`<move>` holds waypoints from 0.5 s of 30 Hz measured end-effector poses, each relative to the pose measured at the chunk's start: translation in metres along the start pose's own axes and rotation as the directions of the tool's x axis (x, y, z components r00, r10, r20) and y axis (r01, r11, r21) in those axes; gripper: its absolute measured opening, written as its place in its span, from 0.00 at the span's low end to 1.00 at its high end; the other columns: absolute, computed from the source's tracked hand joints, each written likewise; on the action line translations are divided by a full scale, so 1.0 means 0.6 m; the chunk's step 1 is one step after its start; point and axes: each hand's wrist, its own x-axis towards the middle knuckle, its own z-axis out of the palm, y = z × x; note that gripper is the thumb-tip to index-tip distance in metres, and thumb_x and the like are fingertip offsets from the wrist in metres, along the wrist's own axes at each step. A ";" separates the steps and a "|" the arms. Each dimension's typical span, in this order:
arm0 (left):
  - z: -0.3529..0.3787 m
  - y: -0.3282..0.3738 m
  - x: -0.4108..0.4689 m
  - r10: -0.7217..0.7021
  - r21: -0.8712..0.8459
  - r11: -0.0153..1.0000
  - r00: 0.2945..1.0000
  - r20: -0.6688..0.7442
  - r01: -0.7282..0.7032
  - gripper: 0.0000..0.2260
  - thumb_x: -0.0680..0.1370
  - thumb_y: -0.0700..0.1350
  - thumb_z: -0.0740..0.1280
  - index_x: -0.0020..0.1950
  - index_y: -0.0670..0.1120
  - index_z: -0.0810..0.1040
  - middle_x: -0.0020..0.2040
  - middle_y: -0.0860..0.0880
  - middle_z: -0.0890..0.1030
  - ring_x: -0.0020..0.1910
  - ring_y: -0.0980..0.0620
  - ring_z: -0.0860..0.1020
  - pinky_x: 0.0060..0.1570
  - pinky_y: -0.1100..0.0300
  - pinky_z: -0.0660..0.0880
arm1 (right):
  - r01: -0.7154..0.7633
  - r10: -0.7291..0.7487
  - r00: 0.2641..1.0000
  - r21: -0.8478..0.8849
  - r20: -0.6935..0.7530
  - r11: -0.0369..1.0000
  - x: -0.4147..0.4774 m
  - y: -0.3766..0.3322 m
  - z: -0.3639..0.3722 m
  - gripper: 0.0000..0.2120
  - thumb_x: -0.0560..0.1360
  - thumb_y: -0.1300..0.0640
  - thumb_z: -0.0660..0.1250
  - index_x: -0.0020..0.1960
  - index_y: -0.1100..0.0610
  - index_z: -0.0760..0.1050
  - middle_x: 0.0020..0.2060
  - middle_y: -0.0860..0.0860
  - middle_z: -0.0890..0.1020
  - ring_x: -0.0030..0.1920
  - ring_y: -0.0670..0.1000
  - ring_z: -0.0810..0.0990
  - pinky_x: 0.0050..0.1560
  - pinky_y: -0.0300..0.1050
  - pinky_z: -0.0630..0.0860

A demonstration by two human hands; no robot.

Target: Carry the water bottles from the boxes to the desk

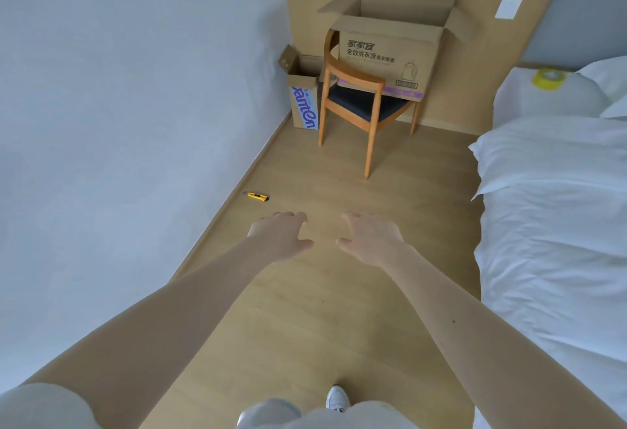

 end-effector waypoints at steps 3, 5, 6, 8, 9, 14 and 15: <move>-0.022 0.019 0.056 0.043 0.026 0.999 0.999 -0.005 -0.043 0.22 0.80 0.56 0.59 0.73 0.51 0.64 0.69 0.52 0.71 0.68 0.50 0.68 0.54 0.55 0.69 | -0.047 0.047 0.999 0.018 -0.017 0.999 0.035 0.036 -0.024 0.25 0.81 0.45 0.58 0.74 0.54 0.61 0.68 0.54 0.71 0.66 0.57 0.72 0.59 0.52 0.72; -0.037 0.034 0.096 0.071 0.037 0.997 0.997 0.007 -0.072 0.22 0.81 0.56 0.59 0.73 0.51 0.64 0.69 0.52 0.71 0.68 0.50 0.68 0.50 0.55 0.68 | -0.071 0.071 0.997 0.032 -0.026 0.997 0.057 0.058 -0.039 0.25 0.81 0.45 0.58 0.74 0.54 0.61 0.68 0.54 0.71 0.66 0.57 0.71 0.59 0.52 0.71; -0.044 0.042 0.116 0.087 0.043 0.995 0.996 0.016 -0.087 0.22 0.81 0.56 0.60 0.73 0.51 0.64 0.69 0.51 0.70 0.68 0.49 0.68 0.51 0.55 0.68 | -0.083 0.084 0.996 0.042 -0.029 0.996 0.068 0.068 -0.046 0.25 0.80 0.46 0.58 0.74 0.54 0.61 0.68 0.54 0.71 0.66 0.57 0.71 0.59 0.52 0.71; -0.059 0.057 0.159 0.128 0.057 0.990 0.991 0.027 -0.130 0.23 0.81 0.56 0.60 0.73 0.51 0.64 0.69 0.51 0.71 0.68 0.48 0.68 0.54 0.53 0.69 | -0.111 0.112 0.993 0.054 -0.029 0.992 0.092 0.090 -0.058 0.25 0.81 0.46 0.58 0.75 0.53 0.60 0.69 0.54 0.70 0.66 0.56 0.70 0.61 0.52 0.70; -0.068 0.064 0.182 0.154 0.064 0.986 0.988 0.028 -0.155 0.23 0.80 0.57 0.60 0.73 0.50 0.64 0.68 0.50 0.71 0.68 0.48 0.68 0.55 0.53 0.70 | -0.128 0.130 0.991 0.055 -0.029 0.990 0.106 0.101 -0.064 0.25 0.81 0.46 0.58 0.75 0.53 0.60 0.69 0.54 0.70 0.67 0.56 0.70 0.61 0.52 0.70; -0.122 0.078 0.313 0.241 0.087 0.966 0.970 0.033 -0.243 0.23 0.80 0.58 0.61 0.71 0.49 0.67 0.69 0.49 0.71 0.67 0.47 0.70 0.58 0.51 0.70 | -0.236 0.239 0.971 0.075 -0.029 0.969 0.195 0.163 -0.090 0.23 0.81 0.46 0.57 0.73 0.53 0.62 0.68 0.53 0.70 0.66 0.57 0.70 0.62 0.51 0.69; -0.132 0.077 0.341 0.253 0.101 0.961 0.967 0.041 -0.256 0.23 0.80 0.58 0.61 0.70 0.48 0.67 0.68 0.49 0.72 0.66 0.47 0.71 0.58 0.51 0.71 | -0.252 0.255 0.967 0.079 -0.025 0.965 0.217 0.172 -0.097 0.23 0.81 0.46 0.57 0.73 0.53 0.62 0.68 0.53 0.70 0.66 0.57 0.70 0.62 0.51 0.69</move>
